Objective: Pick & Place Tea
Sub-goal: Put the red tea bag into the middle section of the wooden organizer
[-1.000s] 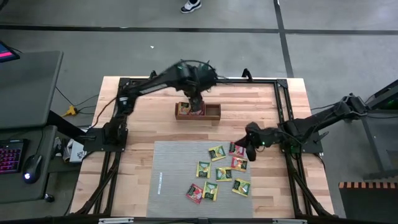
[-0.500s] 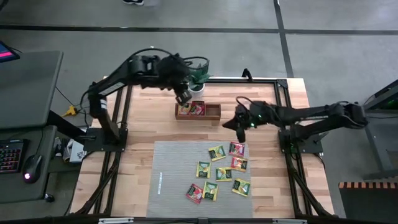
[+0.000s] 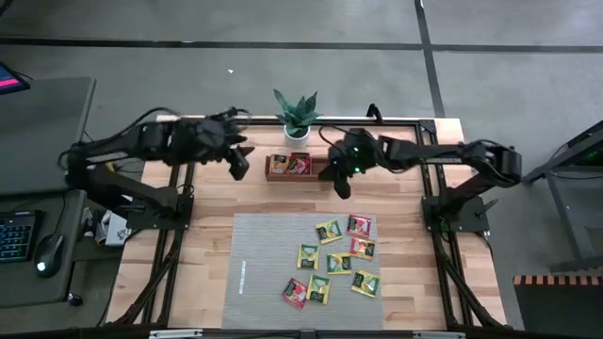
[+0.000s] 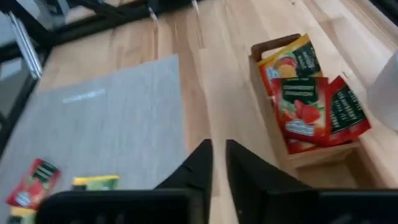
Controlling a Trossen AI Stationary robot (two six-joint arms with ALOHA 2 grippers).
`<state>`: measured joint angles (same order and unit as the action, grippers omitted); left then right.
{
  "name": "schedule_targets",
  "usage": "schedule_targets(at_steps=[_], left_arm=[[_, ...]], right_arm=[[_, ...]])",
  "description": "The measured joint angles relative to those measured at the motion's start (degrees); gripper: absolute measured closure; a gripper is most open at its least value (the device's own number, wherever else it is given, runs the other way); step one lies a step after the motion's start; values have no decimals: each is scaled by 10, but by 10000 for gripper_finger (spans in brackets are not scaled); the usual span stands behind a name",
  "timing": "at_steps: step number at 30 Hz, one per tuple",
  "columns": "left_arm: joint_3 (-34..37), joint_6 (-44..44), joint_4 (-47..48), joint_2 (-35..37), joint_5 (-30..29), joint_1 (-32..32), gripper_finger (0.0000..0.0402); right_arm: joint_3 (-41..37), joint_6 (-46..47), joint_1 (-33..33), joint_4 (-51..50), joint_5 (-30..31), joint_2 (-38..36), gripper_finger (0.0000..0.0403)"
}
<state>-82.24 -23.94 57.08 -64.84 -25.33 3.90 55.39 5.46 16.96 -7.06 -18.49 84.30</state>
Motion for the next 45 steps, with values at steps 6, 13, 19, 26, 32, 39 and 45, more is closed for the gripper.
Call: schedule_targets(at_steps=[6, 13, 19, 26, 32, 39, 45], left_arm=[[269, -68, -230, 155, 71, 1, 236], [435, -112, -355, 248, 100, 2, 236], [484, -125, -361, 292, 107, 2, 236], [508, -124, -362, 313, 117, 2, 236], [521, -124, -359, 314, 119, 2, 236], [521, -124, -364, 314, 131, 2, 236], [521, -120, -364, 313, 145, 2, 236]], right_arm=[[70, -57, 27, -25, -16, 71, 272], [169, -86, 51, -59, -15, 173, 202], [254, -102, 78, -108, -15, 245, 191], [297, -135, 93, -128, -23, 281, 195], [297, -136, 93, -132, -25, 298, 195], [297, -135, 86, -129, -18, 315, 199], [297, -133, 84, -115, -12, 318, 215]])
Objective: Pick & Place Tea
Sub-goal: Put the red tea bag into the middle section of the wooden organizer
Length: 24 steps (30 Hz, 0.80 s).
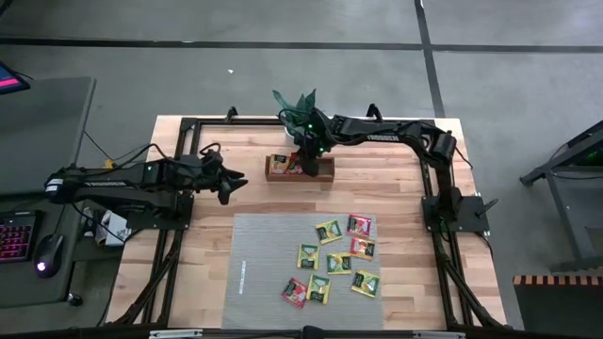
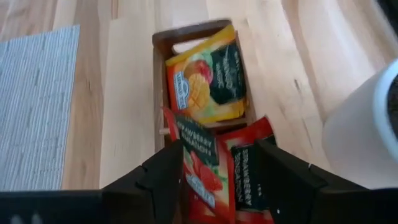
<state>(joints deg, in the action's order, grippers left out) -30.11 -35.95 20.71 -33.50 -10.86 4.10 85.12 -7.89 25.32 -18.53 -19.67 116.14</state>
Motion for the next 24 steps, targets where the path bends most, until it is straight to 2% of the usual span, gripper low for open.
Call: schedule_targets(at_steps=[4, 21, 24], left_arm=[[0, 1, 0, 0, 0, 0, 236], [0, 1, 0, 0, 9, 0, 236], [0, 1, 0, 0, 9, 0, 236]], right_arm=[[0, 5, 0, 4, 1, 0, 241], [0, 21, -3, 4, -4, -1, 394], [0, 30, -4, 4, -4, -1, 397]])
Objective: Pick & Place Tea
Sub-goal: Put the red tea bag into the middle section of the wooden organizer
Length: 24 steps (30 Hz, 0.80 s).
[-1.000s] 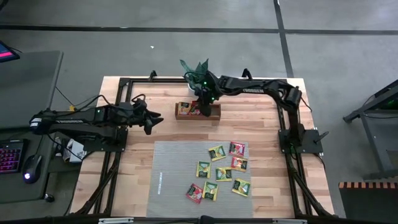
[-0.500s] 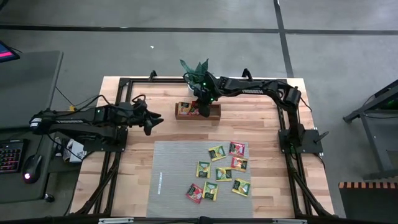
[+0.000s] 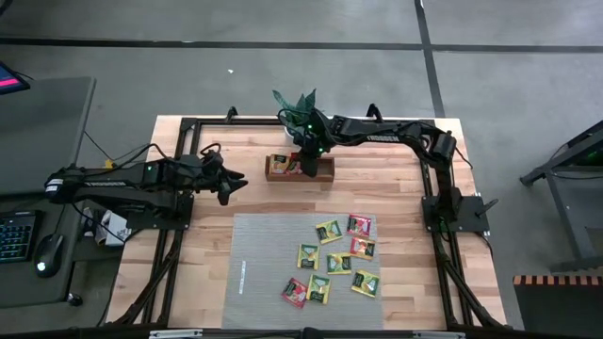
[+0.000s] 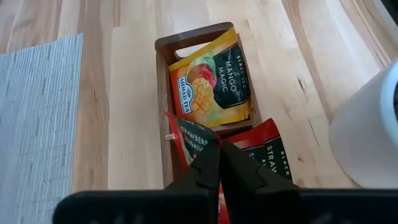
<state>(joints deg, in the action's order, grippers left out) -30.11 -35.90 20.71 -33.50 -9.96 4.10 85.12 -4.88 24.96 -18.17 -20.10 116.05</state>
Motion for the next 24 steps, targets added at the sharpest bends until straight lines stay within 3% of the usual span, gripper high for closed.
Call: schedule_targets(at_steps=[14, 24], left_arm=[[0, 0, 0, 0, 0, 0, 236], [-1, 3, -1, 0, -1, 0, 236]], right_arm=[[0, 54, -1, 7, 7, -18, 401], [-2, 91, -18, 9, 64, -44, 402]])
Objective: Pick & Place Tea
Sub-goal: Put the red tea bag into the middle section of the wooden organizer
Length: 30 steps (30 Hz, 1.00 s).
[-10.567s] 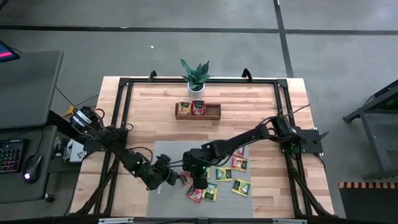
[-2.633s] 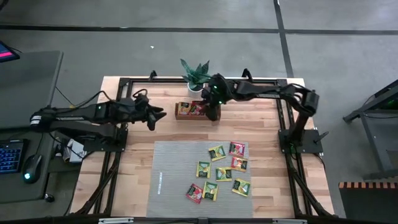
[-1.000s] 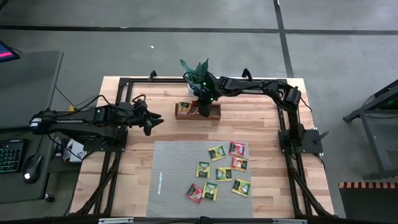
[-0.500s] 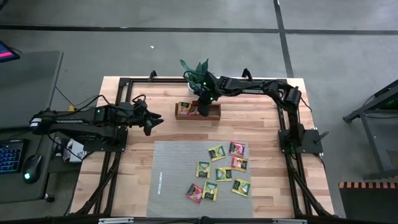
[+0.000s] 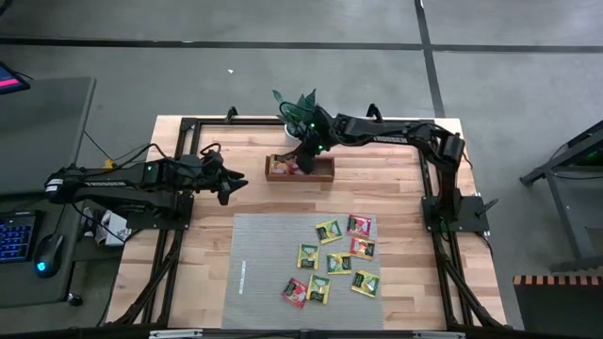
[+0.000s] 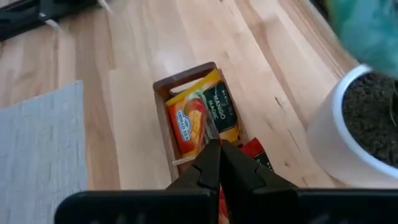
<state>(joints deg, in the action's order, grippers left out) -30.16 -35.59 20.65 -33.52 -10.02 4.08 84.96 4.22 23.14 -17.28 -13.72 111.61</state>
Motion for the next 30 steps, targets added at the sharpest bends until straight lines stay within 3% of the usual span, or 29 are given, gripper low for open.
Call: schedule_targets(at_steps=[9, 17, 30], left_arm=[[0, 2, 0, 0, -2, 0, 236], [0, 4, 0, 0, 1, 0, 236], [0, 4, -5, 0, 4, 0, 236]], right_arm=[[-35, 59, -22, 19, 76, 0, 403], [-72, 105, -22, 72, 81, 0, 403], [-72, 168, -26, 50, 142, -3, 403]])
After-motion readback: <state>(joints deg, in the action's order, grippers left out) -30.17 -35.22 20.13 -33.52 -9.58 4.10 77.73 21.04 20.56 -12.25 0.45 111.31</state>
